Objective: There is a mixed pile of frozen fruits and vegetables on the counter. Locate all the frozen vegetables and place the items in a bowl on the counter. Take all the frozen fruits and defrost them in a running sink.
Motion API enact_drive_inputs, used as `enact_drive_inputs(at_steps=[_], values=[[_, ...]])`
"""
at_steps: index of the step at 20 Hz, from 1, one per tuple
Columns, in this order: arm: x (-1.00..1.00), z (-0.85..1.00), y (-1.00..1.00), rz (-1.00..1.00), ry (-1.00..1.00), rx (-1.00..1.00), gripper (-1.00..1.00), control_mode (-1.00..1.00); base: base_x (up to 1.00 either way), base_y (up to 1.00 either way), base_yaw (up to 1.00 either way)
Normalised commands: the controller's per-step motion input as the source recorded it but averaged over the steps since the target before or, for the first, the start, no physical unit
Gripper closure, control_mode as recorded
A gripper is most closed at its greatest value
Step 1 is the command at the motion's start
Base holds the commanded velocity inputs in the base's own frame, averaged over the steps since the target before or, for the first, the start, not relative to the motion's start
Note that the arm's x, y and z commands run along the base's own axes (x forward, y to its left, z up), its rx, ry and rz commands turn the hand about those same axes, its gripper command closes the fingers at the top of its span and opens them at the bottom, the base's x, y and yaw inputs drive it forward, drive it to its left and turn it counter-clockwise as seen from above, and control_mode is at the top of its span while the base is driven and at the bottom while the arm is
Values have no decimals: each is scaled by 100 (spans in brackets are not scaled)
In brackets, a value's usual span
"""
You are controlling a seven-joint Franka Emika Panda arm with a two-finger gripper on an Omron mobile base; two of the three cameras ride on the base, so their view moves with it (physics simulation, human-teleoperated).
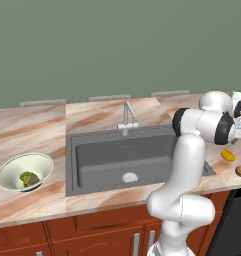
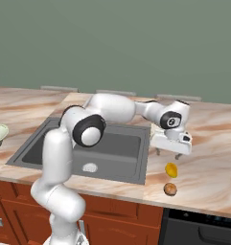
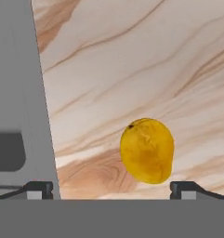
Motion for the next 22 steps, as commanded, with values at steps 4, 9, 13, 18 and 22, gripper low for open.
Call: enact_drive_inputs(at_steps=[4, 9, 13, 18, 22], values=[[1, -55, 10, -3, 0, -8, -100, -100, 0, 0, 0], [33, 3, -84, 10, 0, 0, -100, -100, 0, 0, 0], [13, 11, -73, 5, 1, 0, -100, -100, 0, 0, 0], [-6, -16, -9, -1, 19, 3, -100, -100, 0, 0, 0], [-19, -33, 37, -10, 24, 1, -100, -100, 0, 0, 0]])
